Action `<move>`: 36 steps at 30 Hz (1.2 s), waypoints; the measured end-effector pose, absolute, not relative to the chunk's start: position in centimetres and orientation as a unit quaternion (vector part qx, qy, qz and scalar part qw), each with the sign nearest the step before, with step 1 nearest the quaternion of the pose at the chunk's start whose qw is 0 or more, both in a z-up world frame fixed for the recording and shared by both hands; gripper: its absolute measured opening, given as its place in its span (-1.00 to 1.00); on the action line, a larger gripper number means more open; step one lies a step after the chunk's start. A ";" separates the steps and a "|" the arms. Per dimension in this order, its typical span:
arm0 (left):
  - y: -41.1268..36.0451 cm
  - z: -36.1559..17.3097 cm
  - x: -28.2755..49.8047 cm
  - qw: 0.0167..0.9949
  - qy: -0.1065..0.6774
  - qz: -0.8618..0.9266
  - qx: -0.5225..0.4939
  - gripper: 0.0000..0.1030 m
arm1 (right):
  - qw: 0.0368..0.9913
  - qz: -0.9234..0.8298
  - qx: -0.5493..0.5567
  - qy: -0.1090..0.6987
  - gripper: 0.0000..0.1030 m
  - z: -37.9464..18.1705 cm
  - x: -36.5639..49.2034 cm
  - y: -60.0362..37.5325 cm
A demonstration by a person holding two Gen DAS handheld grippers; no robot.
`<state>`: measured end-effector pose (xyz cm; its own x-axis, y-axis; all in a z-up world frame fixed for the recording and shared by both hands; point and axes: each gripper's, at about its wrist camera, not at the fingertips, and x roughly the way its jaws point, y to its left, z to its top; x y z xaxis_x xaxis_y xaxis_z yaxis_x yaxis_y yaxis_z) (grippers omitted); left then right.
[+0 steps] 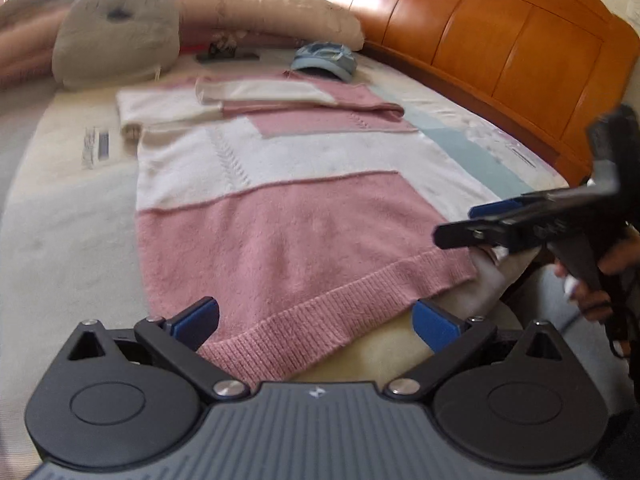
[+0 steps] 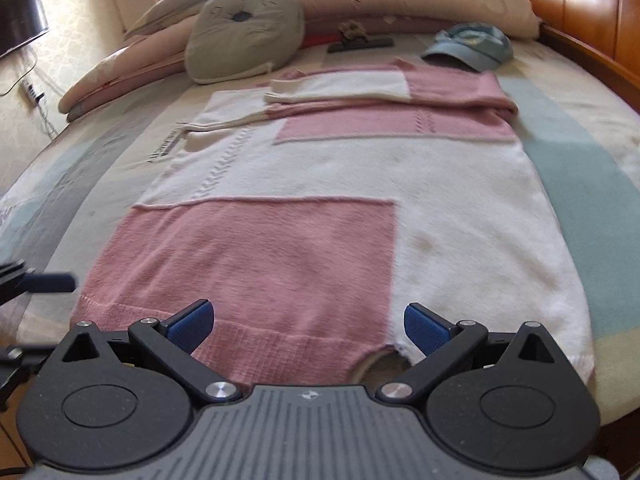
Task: Fold clothes
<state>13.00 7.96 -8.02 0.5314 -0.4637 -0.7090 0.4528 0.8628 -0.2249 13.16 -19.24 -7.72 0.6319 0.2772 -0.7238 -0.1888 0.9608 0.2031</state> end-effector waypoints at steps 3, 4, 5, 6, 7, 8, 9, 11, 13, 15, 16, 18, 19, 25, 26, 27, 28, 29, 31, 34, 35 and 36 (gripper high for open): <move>8.6 -9.5 13.5 0.868 0.427 -0.251 -0.034 0.98 | 0.902 0.131 0.041 0.409 1.00 -7.6 12.9 -18.8; 9.0 -9.6 13.3 0.870 0.423 -0.251 -0.040 0.98 | 0.902 0.130 0.036 0.410 1.00 -7.7 12.8 -18.8; 9.4 -9.7 13.0 0.871 0.419 -0.251 -0.045 0.98 | 0.903 0.127 0.030 0.410 1.00 -7.7 12.7 -18.9; 9.7 -9.3 12.8 0.875 0.415 -0.246 -0.044 0.98 | 0.903 0.123 0.026 0.410 1.00 -7.8 12.7 -19.2; 10.0 -8.9 12.6 0.879 0.411 -0.240 -0.043 0.98 | 0.904 0.118 0.024 0.411 1.00 -7.9 12.7 -19.5; 10.3 -8.6 12.4 0.882 0.407 -0.234 -0.041 0.98 | 0.904 0.112 0.027 0.412 1.00 -7.9 12.7 -19.9; 10.6 -8.2 12.3 0.885 0.403 -0.228 -0.040 0.98 | 0.904 0.106 0.030 0.413 1.00 -8.0 12.8 -20.5; 10.3 -7.4 12.5 0.894 0.384 -0.229 -0.021 0.98 | 0.906 0.092 0.043 0.412 1.00 -8.1 13.1 -21.7; 9.6 -6.8 13.2 0.900 0.368 -0.235 -0.003 0.98 | 0.907 0.073 0.048 0.411 1.00 -8.4 13.4 -22.7; 8.7 -6.6 14.5 0.900 0.362 -0.245 0.007 0.98 | 0.907 0.056 0.052 0.414 1.00 -8.7 13.7 -23.7; 8.2 -6.6 15.3 0.898 0.361 -0.250 0.010 0.98 | 0.907 0.048 0.054 0.415 1.00 -8.9 13.8 -24.3; 7.4 -6.8 17.0 0.894 0.363 -0.262 0.003 0.98 | 0.904 0.039 0.061 0.421 1.00 -9.5 14.0 -25.0; 7.1 -7.2 17.9 0.891 0.368 -0.267 -0.004 0.98 | 0.902 0.038 0.066 0.424 1.00 -9.8 14.1 -25.3; 7.8 -9.9 20.9 0.879 0.415 -0.231 -0.041 0.98 | 0.902 0.041 0.049 0.427 1.00 -10.6 13.8 -25.3; 8.0 -9.6 21.0 0.879 0.415 -0.231 -0.037 0.98 | 0.902 0.042 0.045 0.427 1.00 -10.6 13.7 -25.2; 8.2 -9.3 21.0 0.880 0.414 -0.230 -0.033 0.98 | 0.902 0.042 0.041 0.428 1.00 -10.6 13.6 -25.2; 8.3 -9.0 21.0 0.880 0.414 -0.230 -0.030 0.98 | 0.902 0.042 0.036 0.428 1.00 -10.5 13.5 -25.0; 8.5 -8.7 21.1 0.881 0.413 -0.230 -0.026 0.98 | 0.902 0.041 0.031 0.428 1.00 -10.4 13.5 -24.9; 8.3 -7.3 22.8 0.885 0.397 -0.242 -0.025 0.98 | 0.904 0.051 0.028 0.423 1.00 -10.0 13.6 -24.5; 7.6 -5.6 26.1 0.891 0.376 -0.254 -0.018 0.98 | 0.910 0.069 0.029 0.407 1.00 -9.4 14.0 -23.8; 7.1 -5.4 27.5 0.893 0.372 -0.253 -0.012 0.99 | 0.912 0.074 0.030 0.402 1.00 -9.2 14.2 -23.6; 6.6 -5.2 29.0 0.895 0.368 -0.251 -0.006 0.98 | 0.914 0.079 0.030 0.396 1.00 -9.0 14.3 -23.3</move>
